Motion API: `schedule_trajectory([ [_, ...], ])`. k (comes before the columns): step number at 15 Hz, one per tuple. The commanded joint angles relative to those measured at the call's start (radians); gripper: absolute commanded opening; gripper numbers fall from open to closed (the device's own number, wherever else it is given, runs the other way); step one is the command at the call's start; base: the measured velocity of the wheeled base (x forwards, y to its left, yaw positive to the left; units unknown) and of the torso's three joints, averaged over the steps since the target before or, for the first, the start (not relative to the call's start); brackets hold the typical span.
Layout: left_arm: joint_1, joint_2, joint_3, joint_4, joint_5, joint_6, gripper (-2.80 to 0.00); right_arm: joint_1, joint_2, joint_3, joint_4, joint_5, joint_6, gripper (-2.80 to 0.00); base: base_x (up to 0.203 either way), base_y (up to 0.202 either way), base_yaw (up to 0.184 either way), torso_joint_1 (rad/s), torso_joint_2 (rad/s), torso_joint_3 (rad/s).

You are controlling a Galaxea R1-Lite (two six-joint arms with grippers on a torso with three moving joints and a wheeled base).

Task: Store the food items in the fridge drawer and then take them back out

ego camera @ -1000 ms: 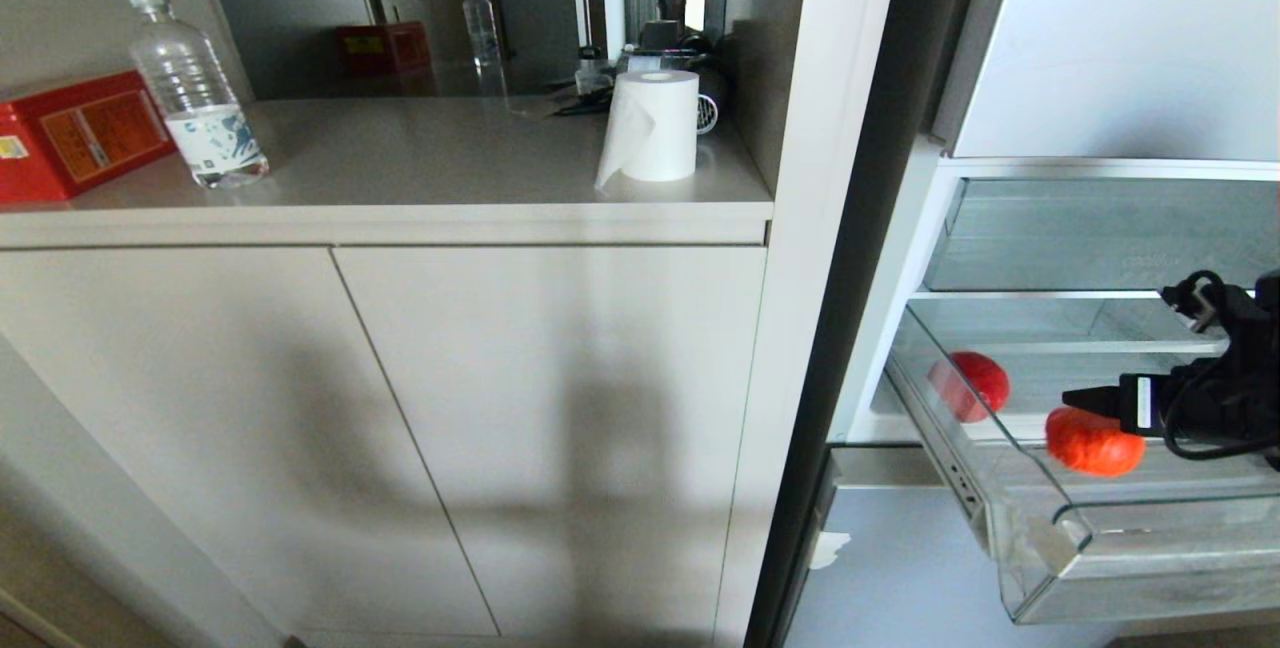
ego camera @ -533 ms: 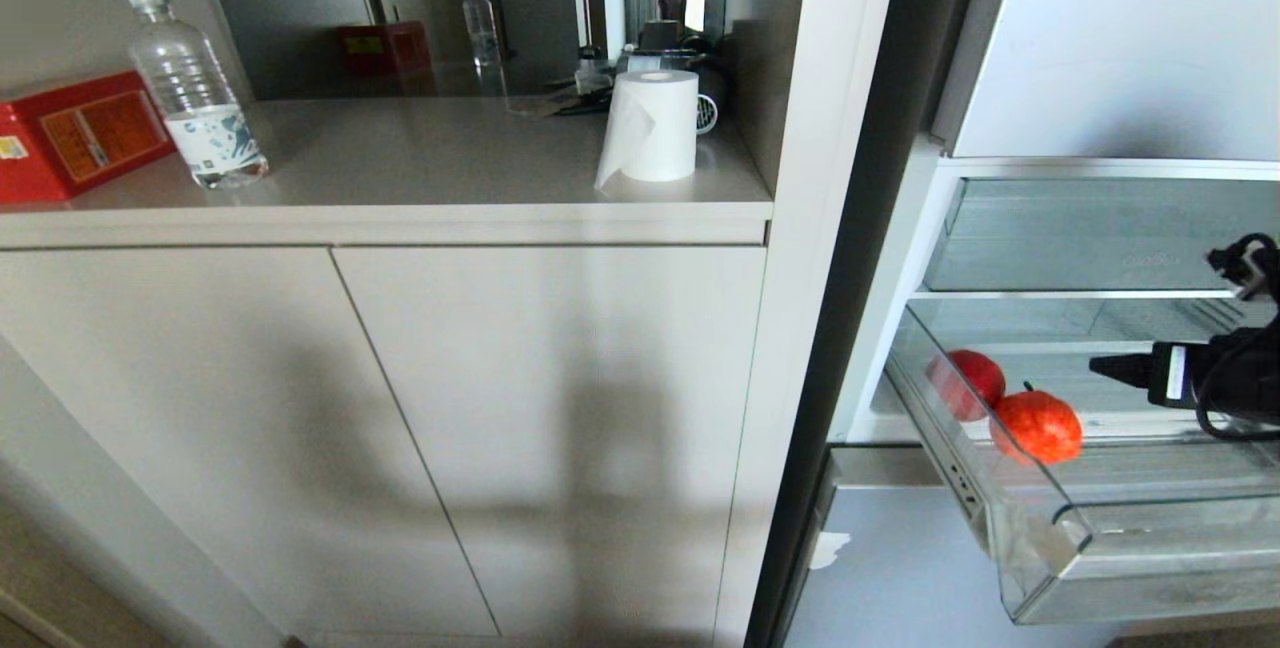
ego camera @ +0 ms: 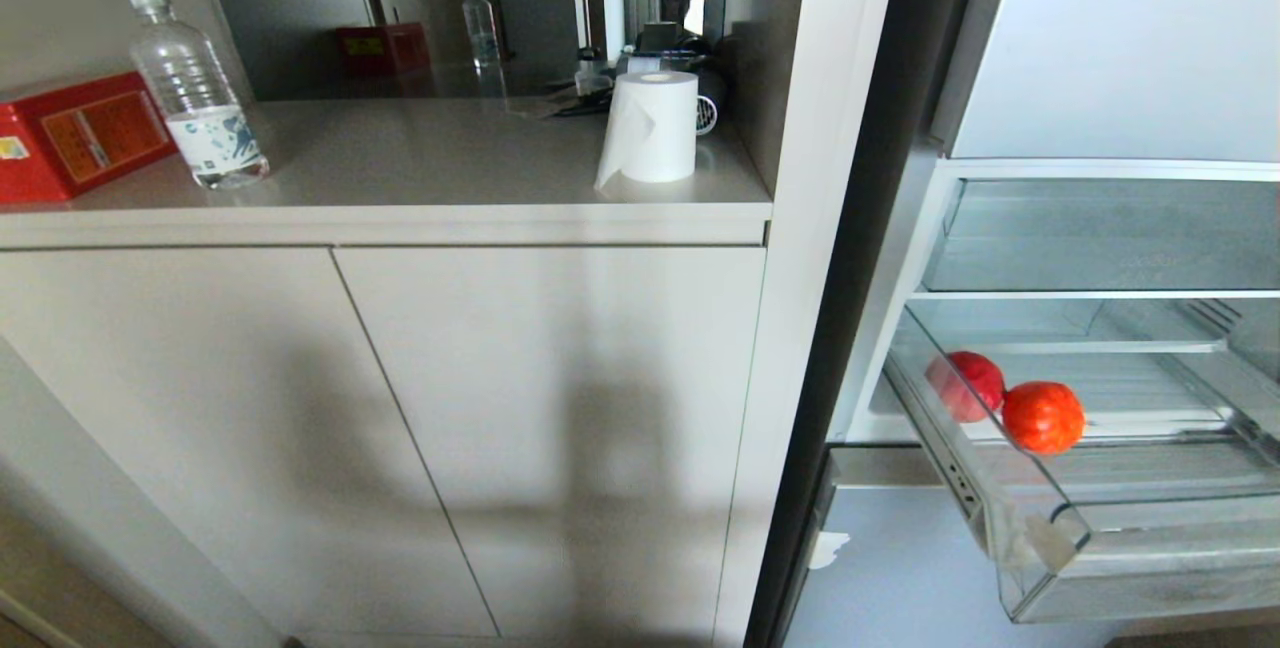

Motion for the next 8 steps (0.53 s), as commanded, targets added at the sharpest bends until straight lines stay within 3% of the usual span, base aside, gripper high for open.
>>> schedule_trajectory([
  [1, 0.000, 0.000, 0.000, 0.000, 0.000, 0.000, -2.80, -0.078, -0.140, 0.110, 0.061, 0.010, -0.006, -2.80, 0.000, 0.000, 0.000, 0.000, 0.00, 0.000],
  [4, 0.000, 0.000, 0.000, 0.000, 0.000, 0.000, -2.80, -0.104, -0.033, 0.175, 0.086, 0.097, -0.013, -2.80, 0.000, 0.000, 0.000, 0.000, 0.00, 0.000],
  [8, 0.000, 0.000, 0.000, 0.000, 0.000, 0.000, -2.80, -0.106, 0.174, 0.145, 0.088, 0.208, -0.065, -2.80, 0.000, 0.000, 0.000, 0.000, 0.00, 0.000],
])
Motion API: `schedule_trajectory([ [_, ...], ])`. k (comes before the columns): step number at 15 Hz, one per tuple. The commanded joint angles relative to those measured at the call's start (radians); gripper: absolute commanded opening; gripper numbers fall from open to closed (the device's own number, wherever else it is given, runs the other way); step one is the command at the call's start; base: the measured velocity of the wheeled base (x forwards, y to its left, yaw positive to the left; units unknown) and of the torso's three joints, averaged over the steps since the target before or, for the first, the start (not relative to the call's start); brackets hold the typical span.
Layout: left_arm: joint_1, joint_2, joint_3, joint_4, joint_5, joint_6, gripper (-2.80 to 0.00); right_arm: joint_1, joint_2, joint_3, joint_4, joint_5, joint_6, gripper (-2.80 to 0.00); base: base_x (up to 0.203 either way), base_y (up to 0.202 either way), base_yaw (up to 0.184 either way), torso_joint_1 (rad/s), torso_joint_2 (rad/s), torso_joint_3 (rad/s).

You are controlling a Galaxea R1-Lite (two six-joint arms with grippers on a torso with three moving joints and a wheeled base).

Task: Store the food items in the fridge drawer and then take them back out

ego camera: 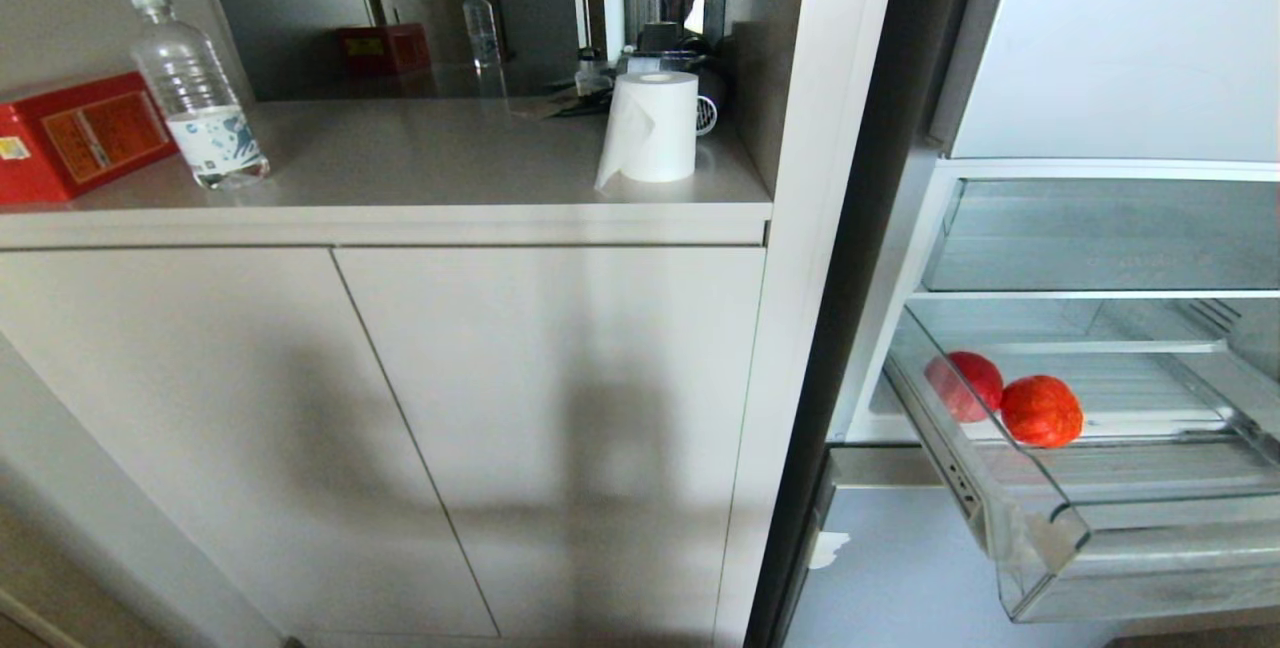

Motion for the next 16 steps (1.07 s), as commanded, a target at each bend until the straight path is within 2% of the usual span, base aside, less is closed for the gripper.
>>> schedule_trajectory([
  [1, 0.000, 0.000, 0.000, 0.000, 0.000, 0.000, -2.80, 0.002, 0.155, -0.041, 0.000, 0.014, -0.013, -2.80, 0.000, 0.000, 0.000, 0.000, 0.00, 0.000],
  [5, 0.000, 0.000, 0.000, 0.000, 0.000, 0.000, -2.80, 0.035, 0.392, -0.207, -0.012, 0.057, -0.004, -2.80, 0.000, 0.000, 0.000, 0.000, 0.00, 0.000],
  [9, 0.000, 0.000, 0.000, 0.000, 0.000, 0.000, -2.80, 0.204, 0.601, -0.311, -0.197, 0.084, 0.071, -2.80, 0.000, 0.000, 0.000, 0.000, 0.00, 0.000],
  [11, 0.000, 0.000, 0.000, 0.000, 0.000, 0.000, -2.80, 0.262, 0.709, -0.376, -0.265, 0.084, 0.090, -2.80, 0.000, 0.000, 0.000, 0.000, 0.00, 0.000],
  [15, 0.000, 0.000, 0.000, 0.000, 0.000, 0.000, -2.80, 0.369, 0.894, -0.592, -0.422, 0.082, 0.220, -2.80, 0.000, 0.000, 0.000, 0.000, 0.00, 0.000],
  [16, 0.000, 0.000, 0.000, 0.000, 0.000, 0.000, -2.80, 0.380, 0.926, -0.625, -0.446, 0.080, 0.232, -2.80, 0.000, 0.000, 0.000, 0.000, 0.00, 0.000],
])
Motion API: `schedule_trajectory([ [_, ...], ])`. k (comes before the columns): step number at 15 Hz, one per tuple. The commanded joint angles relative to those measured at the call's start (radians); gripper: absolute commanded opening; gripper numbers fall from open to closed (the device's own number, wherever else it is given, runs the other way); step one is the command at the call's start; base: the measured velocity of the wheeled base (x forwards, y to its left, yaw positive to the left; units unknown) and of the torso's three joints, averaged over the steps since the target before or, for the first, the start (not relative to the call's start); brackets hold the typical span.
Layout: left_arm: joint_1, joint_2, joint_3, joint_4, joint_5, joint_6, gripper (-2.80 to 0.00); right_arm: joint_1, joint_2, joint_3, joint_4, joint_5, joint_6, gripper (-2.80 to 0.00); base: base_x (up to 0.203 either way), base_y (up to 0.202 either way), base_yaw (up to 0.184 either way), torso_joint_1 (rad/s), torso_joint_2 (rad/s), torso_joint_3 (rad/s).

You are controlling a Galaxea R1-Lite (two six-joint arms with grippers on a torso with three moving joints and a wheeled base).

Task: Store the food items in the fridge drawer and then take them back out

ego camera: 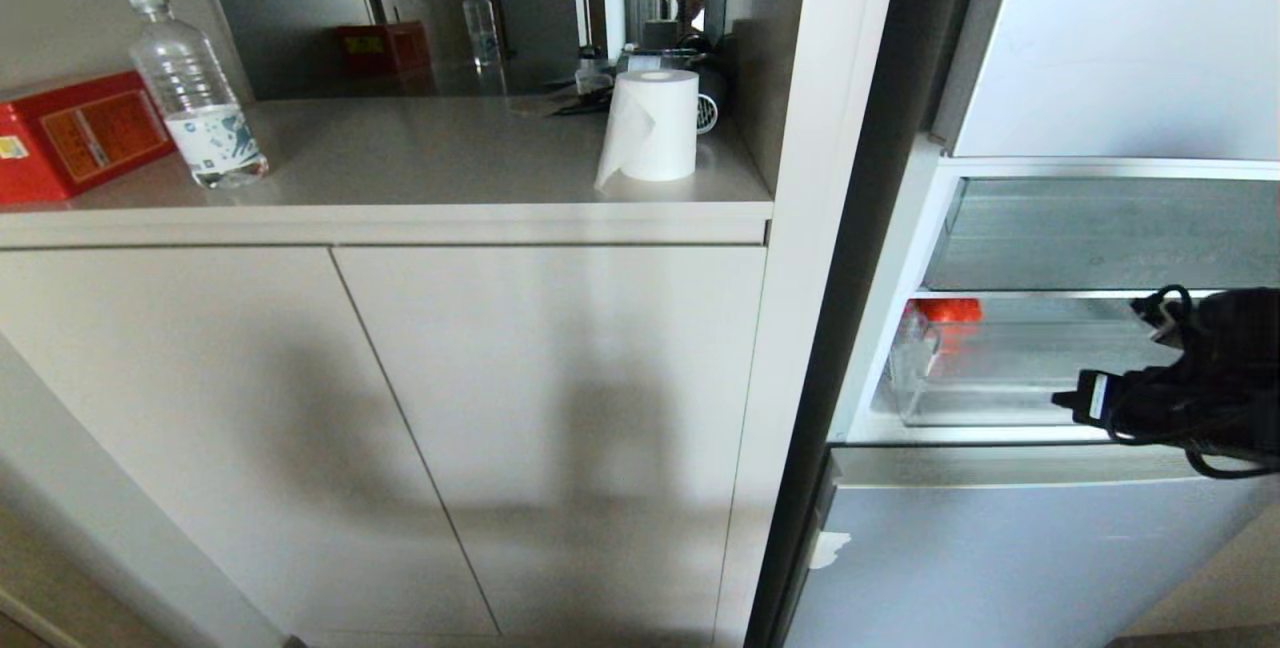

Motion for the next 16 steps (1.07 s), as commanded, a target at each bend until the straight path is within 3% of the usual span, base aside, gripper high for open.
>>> schedule_trajectory([
  [1, 0.000, 0.000, 0.000, 0.000, 0.000, 0.000, -2.80, 0.027, 0.106, -0.055, -0.031, -0.001, 0.014, -2.80, 0.000, 0.000, 0.000, 0.000, 0.00, 0.000],
  [3, 0.000, 0.000, 0.000, 0.000, 0.000, 0.000, -2.80, 0.050, 0.138, -0.063, -0.106, -0.013, 0.075, -2.80, 0.000, 0.000, 0.000, 0.000, 0.00, 0.000],
  [6, 0.000, 0.000, 0.000, 0.000, 0.000, 0.000, -2.80, 0.046, 0.092, 0.010, -0.141, -0.018, 0.088, -2.80, 0.000, 0.000, 0.000, 0.000, 0.00, 0.000],
  [13, 0.000, 0.000, 0.000, 0.000, 0.000, 0.000, -2.80, -0.067, -0.496, 0.424, -0.138, -0.017, 0.074, -2.80, 0.000, 0.000, 0.000, 0.000, 0.00, 0.000],
  [16, 0.000, 0.000, 0.000, 0.000, 0.000, 0.000, -2.80, -0.102, -0.755, 0.643, -0.134, -0.026, -0.012, -2.80, 0.000, 0.000, 0.000, 0.000, 0.00, 0.000],
])
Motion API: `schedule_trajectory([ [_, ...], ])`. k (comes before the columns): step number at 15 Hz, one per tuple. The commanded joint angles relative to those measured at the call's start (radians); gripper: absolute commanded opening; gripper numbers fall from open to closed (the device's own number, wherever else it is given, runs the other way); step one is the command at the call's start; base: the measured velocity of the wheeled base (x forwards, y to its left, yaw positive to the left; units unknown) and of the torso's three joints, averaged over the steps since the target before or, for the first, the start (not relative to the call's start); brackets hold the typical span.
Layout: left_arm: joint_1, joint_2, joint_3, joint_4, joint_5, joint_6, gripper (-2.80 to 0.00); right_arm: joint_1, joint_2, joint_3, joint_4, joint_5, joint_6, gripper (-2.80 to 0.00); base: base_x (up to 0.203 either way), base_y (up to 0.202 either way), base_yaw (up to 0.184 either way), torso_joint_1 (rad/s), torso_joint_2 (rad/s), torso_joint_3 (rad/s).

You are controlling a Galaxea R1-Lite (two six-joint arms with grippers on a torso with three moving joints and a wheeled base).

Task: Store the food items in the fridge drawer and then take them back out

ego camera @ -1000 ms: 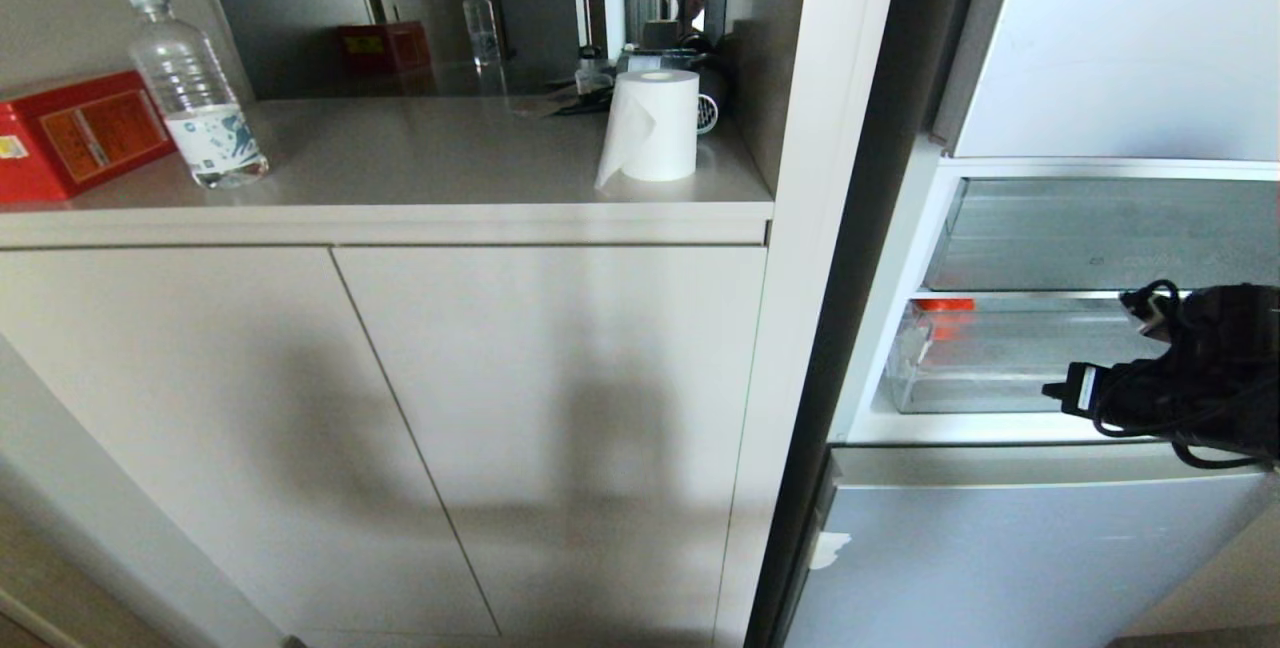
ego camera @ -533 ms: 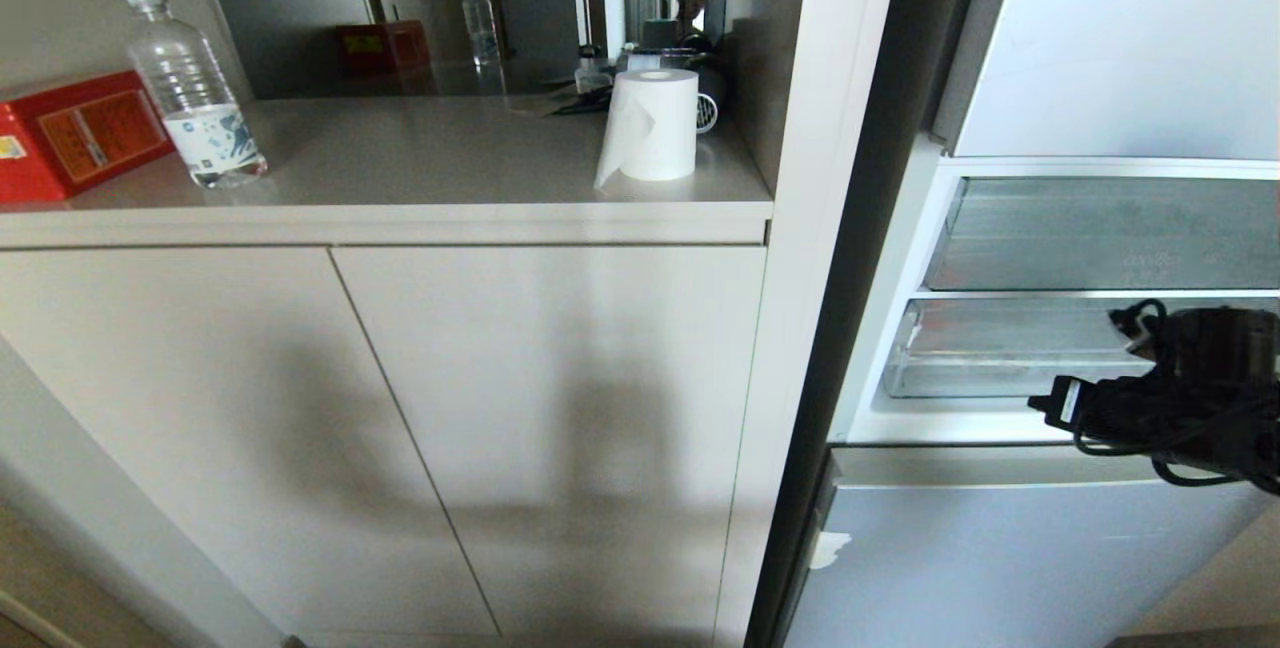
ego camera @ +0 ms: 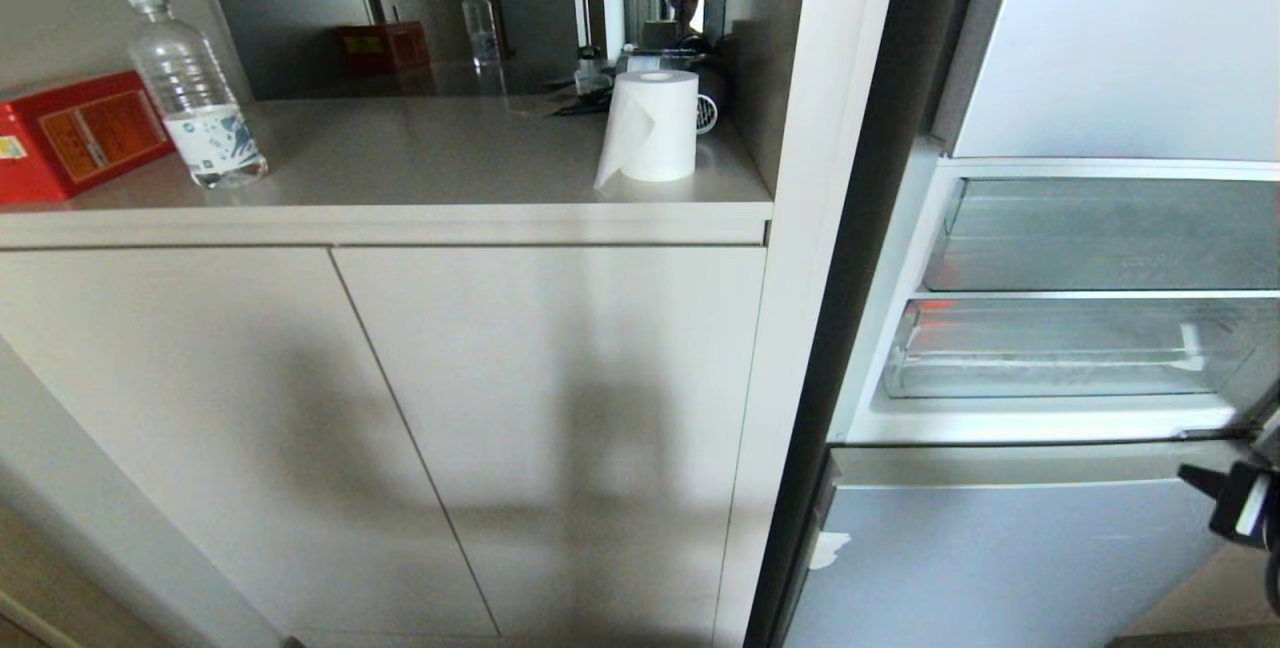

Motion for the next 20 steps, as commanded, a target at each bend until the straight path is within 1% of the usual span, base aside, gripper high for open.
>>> schedule_trajectory([
  [1, 0.000, 0.000, 0.000, 0.000, 0.000, 0.000, -2.80, -0.017, -0.227, 0.125, -0.002, -0.019, -0.046, -2.80, 0.000, 0.000, 0.000, 0.000, 0.00, 0.000],
  [4, 0.000, 0.000, 0.000, 0.000, 0.000, 0.000, -2.80, -0.020, -0.411, 0.213, -0.006, -0.061, -0.084, -2.80, 0.000, 0.000, 0.000, 0.000, 0.00, 0.000],
  [5, 0.000, 0.000, 0.000, 0.000, 0.000, 0.000, -2.80, -0.007, -0.479, 0.232, -0.007, -0.073, -0.089, -2.80, 0.000, 0.000, 0.000, 0.000, 0.00, 0.000],
  [6, 0.000, 0.000, 0.000, 0.000, 0.000, 0.000, -2.80, 0.029, -0.549, 0.253, -0.006, -0.090, -0.092, -2.80, 0.000, 0.000, 0.000, 0.000, 0.00, 0.000],
  [7, 0.000, 0.000, 0.000, 0.000, 0.000, 0.000, -2.80, 0.092, -0.618, 0.265, 0.008, -0.124, -0.094, -2.80, 0.000, 0.000, 0.000, 0.000, 0.00, 0.000],
  [8, 0.000, 0.000, 0.000, 0.000, 0.000, 0.000, -2.80, 0.179, -0.700, 0.272, 0.045, -0.174, -0.099, -2.80, 0.000, 0.000, 0.000, 0.000, 0.00, 0.000],
  [9, 0.000, 0.000, 0.000, 0.000, 0.000, 0.000, -2.80, 0.262, -0.798, 0.277, 0.098, -0.227, -0.120, -2.80, 0.000, 0.000, 0.000, 0.000, 0.00, 0.000],
  [10, 0.000, 0.000, 0.000, 0.000, 0.000, 0.000, -2.80, 0.322, -0.885, 0.279, 0.157, -0.270, -0.152, -2.80, 0.000, 0.000, 0.000, 0.000, 0.00, 0.000],
  [11, 0.000, 0.000, 0.000, 0.000, 0.000, 0.000, -2.80, 0.366, -0.971, 0.282, 0.244, -0.310, -0.196, -2.80, 0.000, 0.000, 0.000, 0.000, 0.00, 0.000],
  [12, 0.000, 0.000, 0.000, 0.000, 0.000, 0.000, -2.80, 0.390, -1.040, 0.284, 0.334, -0.344, -0.238, -2.80, 0.000, 0.000, 0.000, 0.000, 0.00, 0.000],
  [13, 0.000, 0.000, 0.000, 0.000, 0.000, 0.000, -2.80, 0.394, -1.092, 0.285, 0.380, -0.361, -0.264, -2.80, 0.000, 0.000, 0.000, 0.000, 0.00, 0.000],
  [14, 0.000, 0.000, 0.000, 0.000, 0.000, 0.000, -2.80, 0.393, -1.145, 0.286, 0.422, -0.364, -0.285, -2.80, 0.000, 0.000, 0.000, 0.000, 0.00, 0.000],
  [16, 0.000, 0.000, 0.000, 0.000, 0.000, -0.001, -2.80, 0.383, -1.263, 0.280, 0.502, -0.306, -0.296, -2.80, 0.000, 0.000, 0.000, 0.000, 0.00, 0.000],
  [17, 0.000, 0.000, 0.000, 0.000, 0.000, 0.000, -2.80, 0.380, -1.303, 0.282, 0.514, -0.288, -0.297, -2.80, 0.000, 0.000, 0.000, 0.000, 0.00, 0.000],
  [19, 0.000, 0.000, 0.000, 0.000, 0.000, 0.000, -2.80, 0.375, -1.306, 0.287, 0.521, -0.264, -0.286, -2.80, 0.000, 0.000, 0.000, 0.000, 0.00, 0.000],
  [20, 0.000, 0.000, 0.000, 0.000, 0.000, 0.000, -2.80, 0.375, -1.306, 0.287, 0.521, -0.264, -0.254, -2.80, 0.000, 0.000, 0.000, 0.000, 0.00, 0.000],
])
